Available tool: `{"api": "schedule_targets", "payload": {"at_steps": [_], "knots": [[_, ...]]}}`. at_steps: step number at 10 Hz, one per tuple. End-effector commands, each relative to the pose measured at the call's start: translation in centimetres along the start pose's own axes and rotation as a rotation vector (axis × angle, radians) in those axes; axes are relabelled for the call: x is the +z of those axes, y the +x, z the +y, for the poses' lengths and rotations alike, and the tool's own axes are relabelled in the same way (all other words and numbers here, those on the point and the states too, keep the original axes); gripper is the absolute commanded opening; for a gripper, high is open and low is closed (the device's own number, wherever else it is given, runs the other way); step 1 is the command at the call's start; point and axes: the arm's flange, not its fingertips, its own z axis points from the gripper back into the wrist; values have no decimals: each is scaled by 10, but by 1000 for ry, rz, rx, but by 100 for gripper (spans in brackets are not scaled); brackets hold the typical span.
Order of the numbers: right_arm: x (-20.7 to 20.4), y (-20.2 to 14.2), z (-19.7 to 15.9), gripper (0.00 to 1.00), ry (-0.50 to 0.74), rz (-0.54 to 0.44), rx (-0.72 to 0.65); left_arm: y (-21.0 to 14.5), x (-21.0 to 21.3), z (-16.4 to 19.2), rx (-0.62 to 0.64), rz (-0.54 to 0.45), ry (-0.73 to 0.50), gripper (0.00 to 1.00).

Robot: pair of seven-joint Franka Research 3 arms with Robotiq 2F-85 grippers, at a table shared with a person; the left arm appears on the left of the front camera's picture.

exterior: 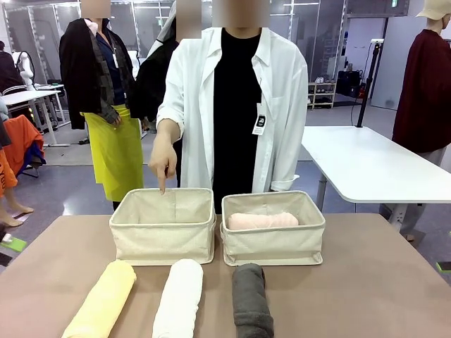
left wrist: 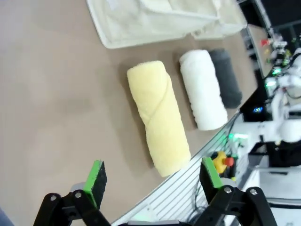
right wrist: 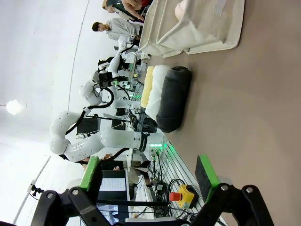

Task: Divide the towels into two baskets.
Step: Pick up one hotel-folded towel from the bottom of the table and place it in the Fabric basket indicated by the person.

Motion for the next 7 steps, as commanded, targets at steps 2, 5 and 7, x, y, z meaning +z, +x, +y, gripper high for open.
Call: {"api": "schedule_targets", "payload": {"at_steps": [2, 5, 7], "knots": [[0, -3, 4, 100, -9, -1, 4, -3, -66, -52, -143, 128, 176, 100], [0, -3, 4, 100, -9, -1, 4, -7, -123, -80, -153, 216, 288, 100], [0, -3, 4, 100, -9, -1, 4, -5, -149, -82, -95, 232, 358, 100]]}}
